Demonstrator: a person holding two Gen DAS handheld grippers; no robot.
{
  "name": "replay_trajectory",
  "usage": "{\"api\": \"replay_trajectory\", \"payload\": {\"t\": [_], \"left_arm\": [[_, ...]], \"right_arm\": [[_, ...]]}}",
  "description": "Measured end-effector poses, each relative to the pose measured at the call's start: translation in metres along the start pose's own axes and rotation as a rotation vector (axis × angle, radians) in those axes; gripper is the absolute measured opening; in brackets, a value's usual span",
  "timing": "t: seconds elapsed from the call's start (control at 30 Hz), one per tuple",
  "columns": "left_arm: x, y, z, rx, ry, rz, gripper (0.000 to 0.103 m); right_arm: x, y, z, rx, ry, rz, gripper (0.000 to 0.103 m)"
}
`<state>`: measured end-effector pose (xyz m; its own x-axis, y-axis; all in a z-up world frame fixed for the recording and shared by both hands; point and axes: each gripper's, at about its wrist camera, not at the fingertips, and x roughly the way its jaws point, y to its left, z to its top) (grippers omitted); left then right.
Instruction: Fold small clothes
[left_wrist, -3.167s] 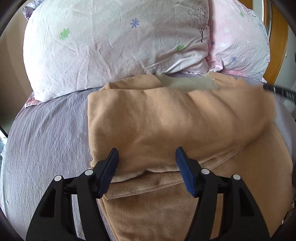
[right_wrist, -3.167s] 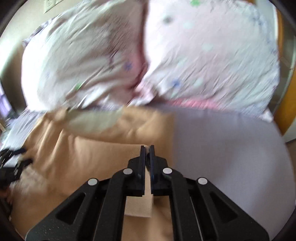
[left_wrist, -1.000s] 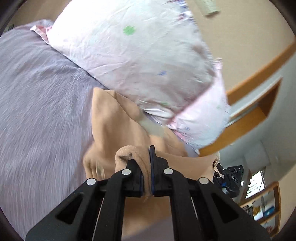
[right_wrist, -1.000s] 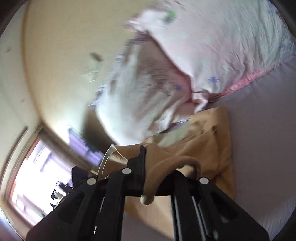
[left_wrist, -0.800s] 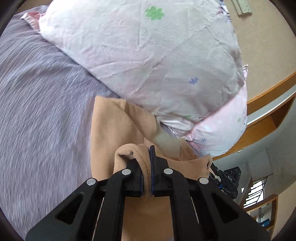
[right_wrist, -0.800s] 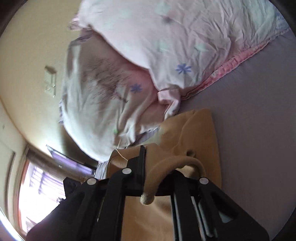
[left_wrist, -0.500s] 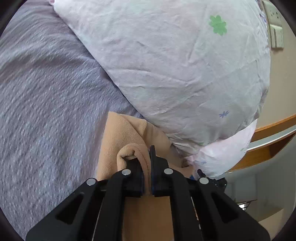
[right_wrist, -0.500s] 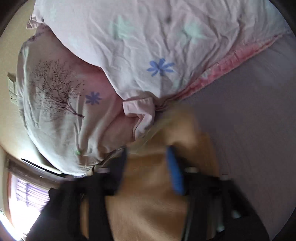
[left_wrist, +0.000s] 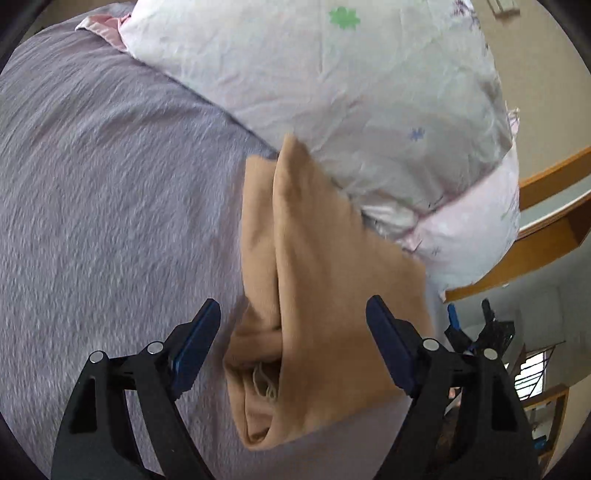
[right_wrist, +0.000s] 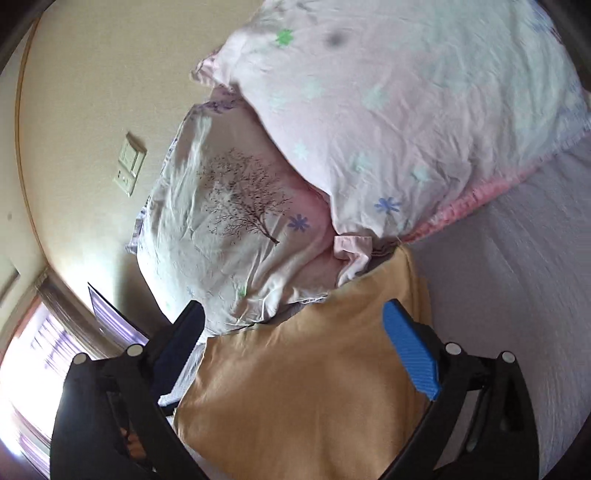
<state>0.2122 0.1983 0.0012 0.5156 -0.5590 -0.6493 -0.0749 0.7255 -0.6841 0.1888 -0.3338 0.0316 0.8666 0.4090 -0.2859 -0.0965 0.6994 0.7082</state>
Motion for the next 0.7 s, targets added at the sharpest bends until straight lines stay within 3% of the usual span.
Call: {"api": "replay_trajectory", "payload": {"t": [0.1,0.2,0.27,0.33,0.47,0.57,0.7], "left_arm": [[-0.001,-0.005,-0.012,0.048,-0.011,0.049,0.081],[0.003,-0.003,-0.020,0.020,-0.027,0.050,0.073],[0.016,-0.004,-0.023,-0.024,0.018,0.031,0.023],[0.019,0.003,-0.024,-0.111,0.027,-0.036,0.022],[0.003,-0.033,-0.015,-0.093,-0.024,-0.153,0.020],[0.008,-0.102,-0.008,0.011,-0.039,-0.237,0.020],[0.059,-0.194,-0.013,0.155,0.036,-0.338,0.020]], "right_arm": [[0.022,-0.015,0.003,0.125,0.052,-0.008,0.097],[0.018,-0.009,0.002,0.083,0.034,-0.027,0.097],[0.012,-0.007,0.003,0.080,0.026,-0.010,0.097],[0.011,-0.007,0.003,0.083,0.017,0.002,0.097],[0.003,-0.008,0.006,0.096,-0.010,0.018,0.097],[-0.006,-0.006,0.009,0.094,-0.055,0.022,0.097],[-0.015,-0.012,0.012,0.120,-0.092,0.012,0.097]]}}
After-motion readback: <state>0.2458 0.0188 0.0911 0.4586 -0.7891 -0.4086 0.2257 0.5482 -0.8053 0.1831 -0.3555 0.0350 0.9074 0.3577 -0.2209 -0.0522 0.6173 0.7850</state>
